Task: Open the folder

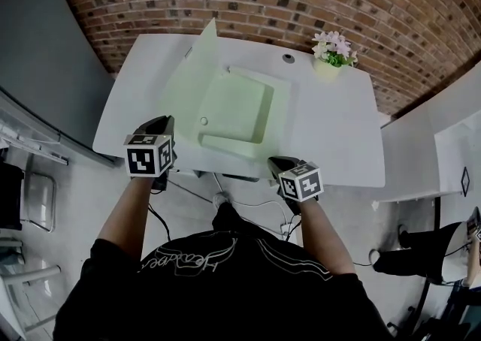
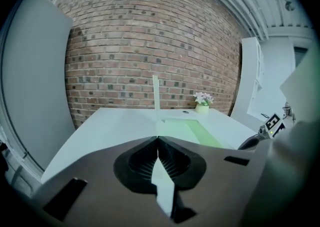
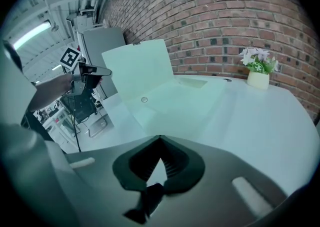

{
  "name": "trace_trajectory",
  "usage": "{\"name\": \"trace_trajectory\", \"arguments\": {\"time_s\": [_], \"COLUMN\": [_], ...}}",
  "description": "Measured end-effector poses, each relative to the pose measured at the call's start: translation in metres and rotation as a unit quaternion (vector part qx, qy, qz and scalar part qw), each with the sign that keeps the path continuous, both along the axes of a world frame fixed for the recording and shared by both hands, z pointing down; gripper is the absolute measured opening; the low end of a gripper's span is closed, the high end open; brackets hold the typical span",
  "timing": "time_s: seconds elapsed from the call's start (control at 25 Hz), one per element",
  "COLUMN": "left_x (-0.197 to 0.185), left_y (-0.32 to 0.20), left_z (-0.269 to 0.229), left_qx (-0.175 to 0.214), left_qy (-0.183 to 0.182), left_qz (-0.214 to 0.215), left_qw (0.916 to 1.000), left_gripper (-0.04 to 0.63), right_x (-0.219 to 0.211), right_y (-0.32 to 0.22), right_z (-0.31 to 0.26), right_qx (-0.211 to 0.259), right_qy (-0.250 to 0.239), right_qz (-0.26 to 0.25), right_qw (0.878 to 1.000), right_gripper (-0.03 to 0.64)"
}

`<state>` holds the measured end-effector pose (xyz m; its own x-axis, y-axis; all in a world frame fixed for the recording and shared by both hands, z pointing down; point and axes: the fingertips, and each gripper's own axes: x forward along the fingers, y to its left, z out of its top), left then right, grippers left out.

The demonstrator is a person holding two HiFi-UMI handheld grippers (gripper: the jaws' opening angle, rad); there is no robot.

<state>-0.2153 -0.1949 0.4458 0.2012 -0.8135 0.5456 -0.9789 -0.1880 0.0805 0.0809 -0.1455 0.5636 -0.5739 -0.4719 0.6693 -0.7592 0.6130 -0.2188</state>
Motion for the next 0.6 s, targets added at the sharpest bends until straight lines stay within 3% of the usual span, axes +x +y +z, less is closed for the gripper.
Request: {"name": "trace_trajectory", "arguments": {"time_s": [0.6], "left_x": [-0.027], "left_y": [0.008], "left_z": [0.021], "left_qx": [-0.026], "left_qy": [0.094], "left_qz": [-0.062], "left_qw": [0.9933], "left_gripper": [0.008], "right_x": [0.017], "right_y": [0.002], "right_z": [0.0], "right_qx": [-0.006], "right_qy": [0.006], "right_qz": [0.014], "right_qw": [1.0], "right_gripper": [0.002]}}
